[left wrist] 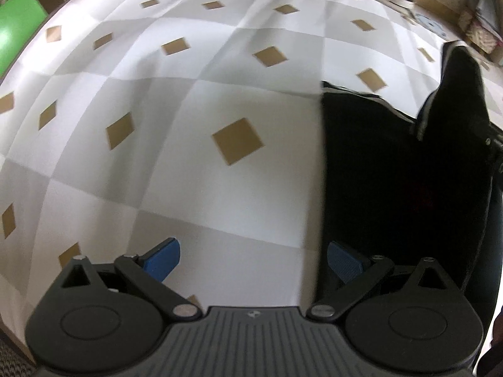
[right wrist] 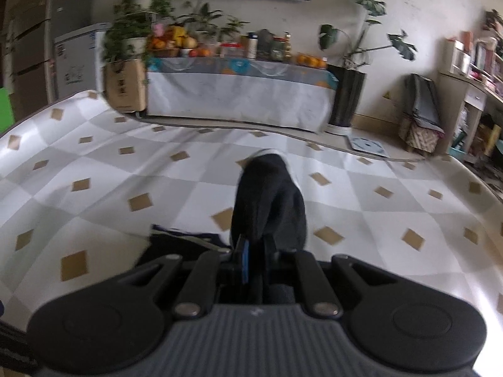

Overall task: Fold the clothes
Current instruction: 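Lift the gripped end and fold it over the strip with the right tool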

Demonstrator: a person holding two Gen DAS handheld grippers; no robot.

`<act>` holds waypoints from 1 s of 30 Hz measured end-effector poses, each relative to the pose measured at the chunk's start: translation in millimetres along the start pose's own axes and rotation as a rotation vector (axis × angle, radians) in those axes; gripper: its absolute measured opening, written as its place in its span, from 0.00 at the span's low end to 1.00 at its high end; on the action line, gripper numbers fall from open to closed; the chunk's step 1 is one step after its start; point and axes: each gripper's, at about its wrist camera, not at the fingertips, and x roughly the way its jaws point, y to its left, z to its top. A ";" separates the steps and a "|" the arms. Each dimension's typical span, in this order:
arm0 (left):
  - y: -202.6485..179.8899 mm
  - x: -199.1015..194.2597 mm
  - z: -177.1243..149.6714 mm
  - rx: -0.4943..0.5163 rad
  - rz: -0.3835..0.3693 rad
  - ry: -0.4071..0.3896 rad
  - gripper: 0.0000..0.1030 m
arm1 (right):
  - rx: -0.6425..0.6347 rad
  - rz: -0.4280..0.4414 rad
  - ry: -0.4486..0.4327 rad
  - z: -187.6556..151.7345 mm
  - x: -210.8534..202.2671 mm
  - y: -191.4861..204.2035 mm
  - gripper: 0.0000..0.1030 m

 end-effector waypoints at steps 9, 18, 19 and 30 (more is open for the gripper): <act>24.7 5.4 4.8 -0.093 0.018 0.028 0.96 | -0.075 0.141 0.071 -18.0 32.4 62.1 0.10; 29.9 8.2 5.4 -0.117 0.021 0.038 0.96 | 0.027 0.246 0.088 -20.9 28.8 44.5 0.36; 28.4 6.7 5.4 -0.114 0.016 0.035 0.96 | 0.020 0.239 0.079 -17.8 23.6 41.7 0.39; 2.6 -6.0 -7.1 0.030 -0.024 0.009 0.96 | 0.067 0.098 0.099 -10.4 -41.0 -3.3 0.51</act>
